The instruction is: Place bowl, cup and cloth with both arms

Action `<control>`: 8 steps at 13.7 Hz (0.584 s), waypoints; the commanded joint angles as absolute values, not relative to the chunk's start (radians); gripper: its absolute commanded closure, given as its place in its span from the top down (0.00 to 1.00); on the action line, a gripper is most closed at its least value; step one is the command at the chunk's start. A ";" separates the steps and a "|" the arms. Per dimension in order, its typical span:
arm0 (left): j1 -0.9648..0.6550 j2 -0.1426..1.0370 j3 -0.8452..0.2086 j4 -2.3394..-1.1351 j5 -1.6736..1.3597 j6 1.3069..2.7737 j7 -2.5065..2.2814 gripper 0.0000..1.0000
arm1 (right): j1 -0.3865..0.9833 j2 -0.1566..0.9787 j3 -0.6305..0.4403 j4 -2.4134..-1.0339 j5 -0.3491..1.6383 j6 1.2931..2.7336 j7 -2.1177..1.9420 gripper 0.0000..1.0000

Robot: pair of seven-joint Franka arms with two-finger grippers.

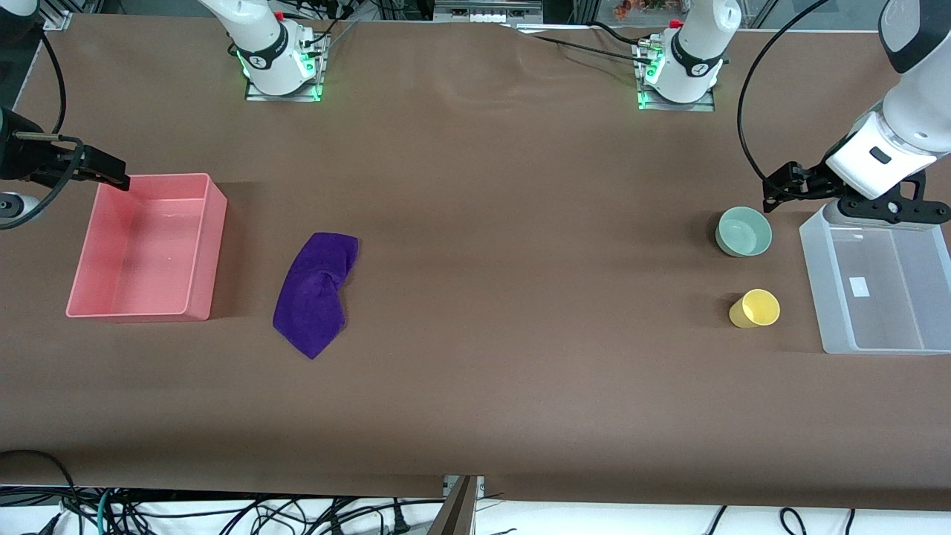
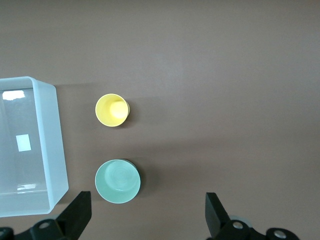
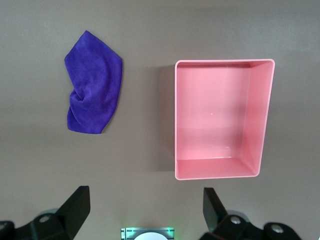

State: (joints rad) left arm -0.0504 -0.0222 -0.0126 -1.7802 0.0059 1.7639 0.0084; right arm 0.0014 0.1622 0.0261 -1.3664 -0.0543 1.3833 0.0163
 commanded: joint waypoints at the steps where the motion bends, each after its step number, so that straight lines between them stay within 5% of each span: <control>1: -0.061 -0.026 -0.002 -1.778 -0.015 1.756 0.025 1.00 | -0.003 0.169 0.028 -1.347 -0.057 1.379 0.002 1.00; 8: -0.074 -0.020 -0.003 -1.761 -0.014 1.678 0.029 1.00 | -0.002 0.172 0.029 -1.345 -0.057 1.379 0.003 1.00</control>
